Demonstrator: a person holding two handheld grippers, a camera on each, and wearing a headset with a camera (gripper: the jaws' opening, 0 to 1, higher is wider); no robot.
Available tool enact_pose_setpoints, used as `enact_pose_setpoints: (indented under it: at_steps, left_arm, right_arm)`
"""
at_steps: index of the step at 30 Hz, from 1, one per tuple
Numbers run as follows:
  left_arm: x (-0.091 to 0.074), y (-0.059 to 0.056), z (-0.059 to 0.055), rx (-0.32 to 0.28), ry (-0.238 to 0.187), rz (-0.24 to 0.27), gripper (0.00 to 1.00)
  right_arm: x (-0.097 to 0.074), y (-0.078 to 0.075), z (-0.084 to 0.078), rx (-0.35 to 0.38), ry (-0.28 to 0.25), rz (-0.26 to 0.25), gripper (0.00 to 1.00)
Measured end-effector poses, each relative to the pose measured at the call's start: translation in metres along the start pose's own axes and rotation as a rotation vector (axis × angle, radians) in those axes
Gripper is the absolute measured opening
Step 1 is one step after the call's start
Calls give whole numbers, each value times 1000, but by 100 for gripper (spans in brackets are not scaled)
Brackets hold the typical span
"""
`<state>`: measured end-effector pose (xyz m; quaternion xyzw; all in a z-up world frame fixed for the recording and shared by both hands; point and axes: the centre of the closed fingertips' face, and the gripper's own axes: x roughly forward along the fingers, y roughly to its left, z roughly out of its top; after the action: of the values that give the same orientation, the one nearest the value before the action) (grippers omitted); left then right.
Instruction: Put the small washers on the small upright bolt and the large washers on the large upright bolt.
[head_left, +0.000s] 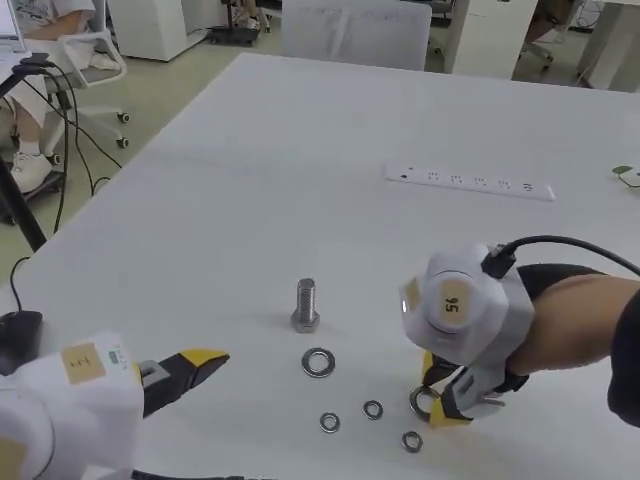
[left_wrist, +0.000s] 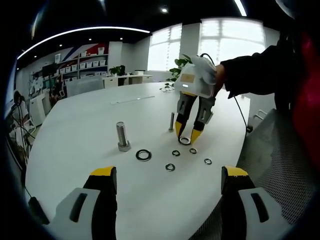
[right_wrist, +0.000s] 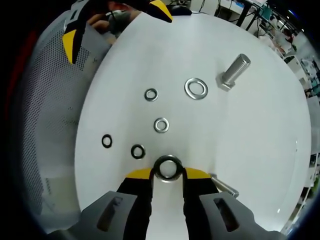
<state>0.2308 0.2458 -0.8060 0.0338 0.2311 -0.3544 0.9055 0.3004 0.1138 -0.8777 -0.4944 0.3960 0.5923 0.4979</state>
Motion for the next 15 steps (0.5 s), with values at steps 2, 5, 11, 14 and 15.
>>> enact_pose_setpoints:
  at_steps: [2, 5, 11, 14, 15]
  left_arm:
    - [0, 0, 0, 0, -1, 1, 86]
    - [0, 1, 0, 0, -3, 4, 86]
    - [0, 3, -2, 0, -3, 4, 86]
    - [0, 4, -2, -1, -4, 4, 86]
    - [0, 4, -2, -1, -4, 4, 86]
  right_arm:
    - [0, 0, -1, 2, 2, 1, 24]
    - [-1, 0, 0, 6, 1, 0, 24]
    - [-8, 1, 3, 6, -2, -7, 24]
    - [-12, 1, 5, 6, -8, -10, 24]
    - [-13, 1, 6, 5, -8, -12, 24]
